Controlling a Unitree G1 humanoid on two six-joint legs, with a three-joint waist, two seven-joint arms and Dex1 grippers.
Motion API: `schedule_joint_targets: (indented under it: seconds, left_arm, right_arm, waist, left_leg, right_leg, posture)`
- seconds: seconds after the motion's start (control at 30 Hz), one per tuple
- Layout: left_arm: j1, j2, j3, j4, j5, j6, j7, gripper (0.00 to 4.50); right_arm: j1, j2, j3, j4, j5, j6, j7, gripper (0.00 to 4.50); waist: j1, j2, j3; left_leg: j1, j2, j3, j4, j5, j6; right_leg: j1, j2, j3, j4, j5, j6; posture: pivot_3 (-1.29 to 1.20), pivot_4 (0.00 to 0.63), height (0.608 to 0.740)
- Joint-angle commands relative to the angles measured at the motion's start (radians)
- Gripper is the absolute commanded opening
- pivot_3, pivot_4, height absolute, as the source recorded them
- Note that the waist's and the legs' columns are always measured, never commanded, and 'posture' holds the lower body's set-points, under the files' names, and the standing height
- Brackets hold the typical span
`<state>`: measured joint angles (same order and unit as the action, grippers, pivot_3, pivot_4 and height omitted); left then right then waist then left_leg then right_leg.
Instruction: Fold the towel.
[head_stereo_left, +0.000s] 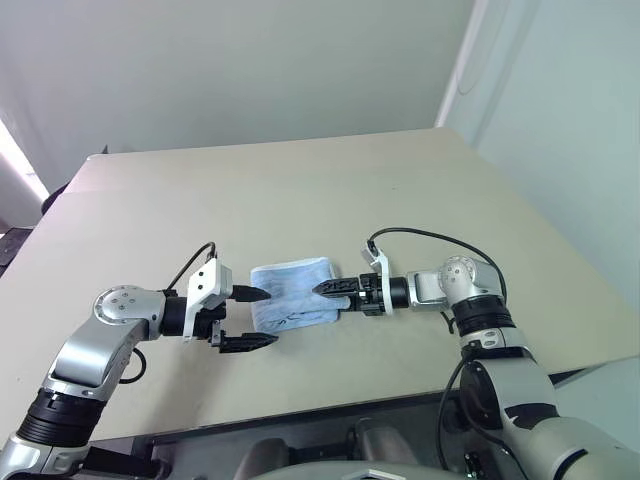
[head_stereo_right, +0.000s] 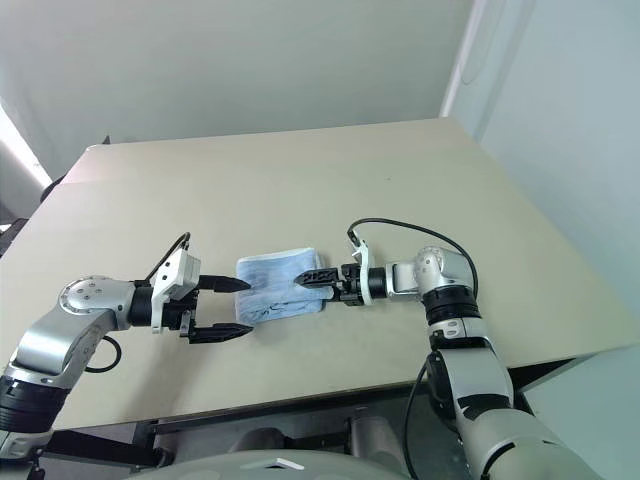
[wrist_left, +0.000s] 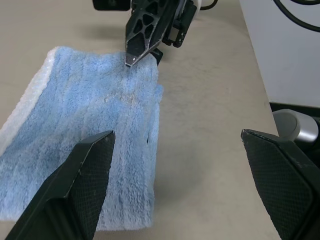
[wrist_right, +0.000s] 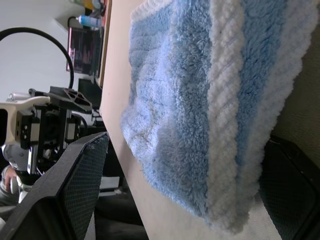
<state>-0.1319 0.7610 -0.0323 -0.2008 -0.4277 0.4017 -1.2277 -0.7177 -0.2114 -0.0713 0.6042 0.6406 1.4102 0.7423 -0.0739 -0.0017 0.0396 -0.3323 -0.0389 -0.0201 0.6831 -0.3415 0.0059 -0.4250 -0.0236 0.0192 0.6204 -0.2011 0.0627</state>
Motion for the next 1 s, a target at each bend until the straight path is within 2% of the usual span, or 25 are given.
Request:
schedule_joint_targets:
  seconds: [0.03, 0.13, 0.33, 0.47, 0.5, 0.67, 1.0]
  left_arm:
    - [-0.010, 0.012, 0.036, -0.009, -0.014, -0.018, 0.007, 4.27]
    - [-0.014, 0.013, 0.038, -0.001, -0.009, -0.023, 0.010, 4.31]
    - [-0.026, 0.014, 0.045, 0.017, -0.008, -0.029, 0.014, 4.31]
    - [-0.033, 0.015, 0.044, 0.035, -0.007, -0.035, 0.014, 4.31]
    - [-0.035, 0.015, 0.044, 0.040, -0.006, -0.036, 0.014, 4.31]
    - [-0.039, 0.018, 0.057, 0.069, -0.006, -0.039, 0.018, 4.31]
    - [-0.060, 0.004, 0.058, 0.106, -0.009, -0.044, 0.022, 4.31]
  right_arm:
    - [-0.010, 0.035, 0.023, 0.037, -0.027, -0.009, -0.018, 4.50]
    - [-0.016, 0.047, 0.035, 0.025, -0.028, 0.003, -0.011, 3.64]
    - [-0.023, 0.075, 0.052, 0.001, -0.038, 0.016, -0.013, 1.44]
    - [-0.034, 0.073, 0.037, -0.020, -0.027, 0.029, -0.007, 0.14]
    - [-0.035, 0.070, 0.034, -0.025, -0.024, 0.033, -0.004, 0.03]
    - [-0.036, 0.013, -0.051, -0.094, 0.029, 0.090, 0.008, 0.03]
    - [-0.143, -0.106, -0.442, -0.163, 0.068, 0.150, -0.187, 0.03]
  waist:
    - [0.000, 0.000, 0.000]
    - [0.001, 0.000, 0.000]
    - [0.003, 0.001, 0.000]
    - [0.002, -0.001, -0.001]
    - [0.002, -0.001, 0.000]
    - [0.005, 0.002, 0.001]
    - [0.017, 0.002, 0.002]
  left_leg:
    - [0.001, 0.000, 0.000, 0.000, 0.000, 0.000]
    - [0.003, 0.002, 0.000, 0.000, 0.000, 0.000]
    - [-0.004, 0.004, -0.001, -0.001, 0.000, 0.000]
    - [-0.004, 0.004, -0.001, 0.000, 0.000, 0.000]
    - [-0.003, 0.004, 0.000, 0.000, 0.000, 0.000]
    - [-0.004, 0.004, -0.001, 0.000, 0.000, 0.000]
    - [-0.008, 0.001, 0.000, -0.001, 0.000, 0.000]
  right_leg:
    - [0.000, 0.001, 0.000, 0.000, 0.000, 0.000]
    - [0.002, 0.004, 0.002, 0.000, 0.000, 0.000]
    - [-0.006, 0.007, 0.003, 0.000, 0.002, -0.005]
    - [-0.005, 0.006, 0.003, -0.001, 0.003, -0.006]
    - [-0.004, 0.005, 0.003, -0.001, 0.003, -0.006]
    - [-0.005, 0.006, 0.002, -0.001, 0.002, -0.006]
    - [-0.007, 0.002, 0.002, -0.004, 0.003, -0.005]
  posture:
    - [0.00, 0.000, 0.740]
    - [0.00, 0.000, 0.740]
    - [0.00, 0.000, 0.740]
    - [0.00, 0.000, 0.740]
    - [0.00, 0.000, 0.740]
    - [0.00, 0.000, 0.740]
    - [0.00, 0.000, 0.740]
